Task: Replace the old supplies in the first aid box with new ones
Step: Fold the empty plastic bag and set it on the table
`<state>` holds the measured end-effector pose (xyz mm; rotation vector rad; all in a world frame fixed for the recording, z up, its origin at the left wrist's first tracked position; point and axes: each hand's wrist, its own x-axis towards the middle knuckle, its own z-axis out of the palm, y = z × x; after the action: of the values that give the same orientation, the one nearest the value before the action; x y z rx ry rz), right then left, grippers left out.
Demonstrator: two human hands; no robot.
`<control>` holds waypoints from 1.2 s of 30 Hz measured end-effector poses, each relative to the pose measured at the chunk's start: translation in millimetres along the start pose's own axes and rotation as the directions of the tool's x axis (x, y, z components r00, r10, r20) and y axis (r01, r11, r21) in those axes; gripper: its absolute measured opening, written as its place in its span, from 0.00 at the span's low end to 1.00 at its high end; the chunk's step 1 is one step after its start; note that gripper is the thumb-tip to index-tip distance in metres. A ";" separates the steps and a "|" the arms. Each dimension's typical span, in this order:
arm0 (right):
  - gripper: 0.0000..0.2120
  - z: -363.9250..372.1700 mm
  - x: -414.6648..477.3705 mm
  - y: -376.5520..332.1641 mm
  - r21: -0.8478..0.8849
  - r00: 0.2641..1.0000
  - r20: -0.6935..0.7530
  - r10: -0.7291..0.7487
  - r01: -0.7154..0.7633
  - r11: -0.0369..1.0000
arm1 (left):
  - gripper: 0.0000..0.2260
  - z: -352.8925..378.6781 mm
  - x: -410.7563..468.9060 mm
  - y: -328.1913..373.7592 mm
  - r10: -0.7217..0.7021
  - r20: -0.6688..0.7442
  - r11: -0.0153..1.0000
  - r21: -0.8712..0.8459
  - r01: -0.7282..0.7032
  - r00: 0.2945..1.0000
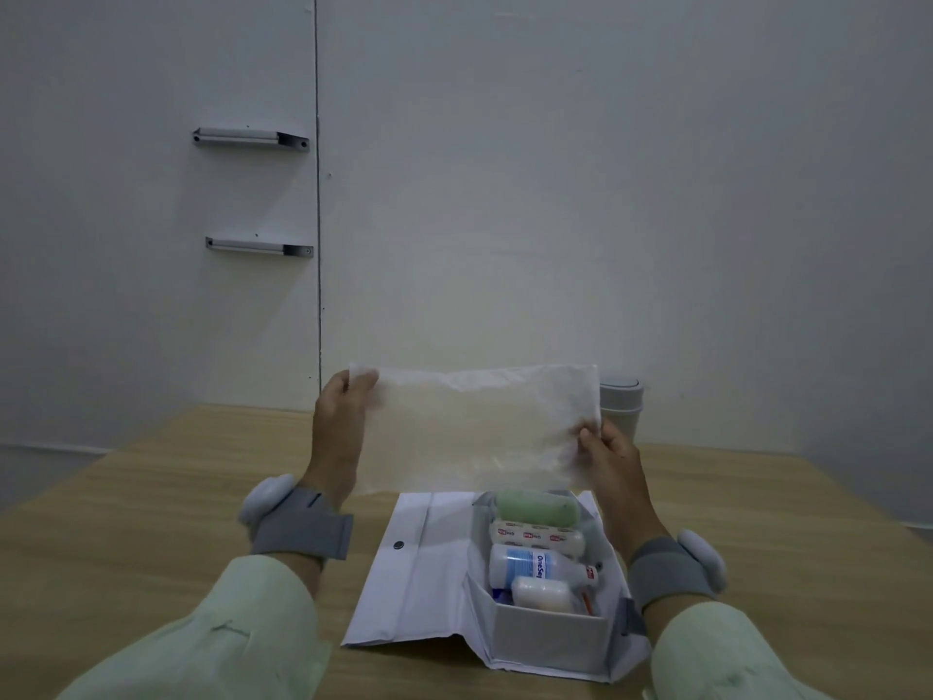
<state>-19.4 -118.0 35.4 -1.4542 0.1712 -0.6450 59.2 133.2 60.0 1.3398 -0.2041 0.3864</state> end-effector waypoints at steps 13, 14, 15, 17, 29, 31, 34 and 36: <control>0.16 9.7 15.3 -32.8 -0.059 0.988 -0.151 -0.044 0.035 0.998 | 0.10 7.2 -1.4 4.0 0.122 -0.020 0.992 0.005 -0.122 0.992; 0.15 11.0 14.8 -32.9 -0.070 0.984 -0.164 -0.067 0.056 0.996 | 0.12 6.8 -1.6 3.7 0.119 -0.024 0.993 0.003 -0.119 0.993; 0.14 12.0 13.6 -32.8 -0.075 0.980 -0.177 -0.094 0.082 0.994 | 0.13 6.5 -1.9 3.3 0.119 -0.035 0.993 0.000 -0.119 0.992; 0.12 12.3 11.3 -31.4 -0.099 0.966 -0.210 -0.152 0.133 0.986 | 0.15 5.8 -1.7 2.1 0.141 -0.080 0.990 0.021 -0.139 0.987; 0.16 11.3 6.0 -25.9 -0.260 0.905 -0.256 -0.339 0.273 0.926 | 0.22 4.5 3.4 3.7 0.357 -0.303 0.899 0.370 -0.235 0.884; 0.15 12.2 5.7 -26.1 -0.232 0.915 -0.234 -0.328 0.275 0.933 | 0.18 5.0 3.5 4.6 0.350 -0.323 0.897 0.385 -0.216 0.879; 0.14 13.5 4.1 -29.8 -0.154 0.942 -0.165 -0.293 0.269 0.951 | 0.10 6.3 0.4 6.0 0.325 -0.340 0.833 0.544 -0.097 0.883; 0.13 13.6 3.0 -32.8 -0.120 0.955 -0.105 -0.278 0.265 0.957 | 0.12 5.2 0.7 3.5 0.411 -0.245 0.709 0.692 -0.139 0.878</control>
<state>-20.2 -107.2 69.4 -1.5548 0.0996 -0.9621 58.9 128.9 64.5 1.9023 0.0788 1.0547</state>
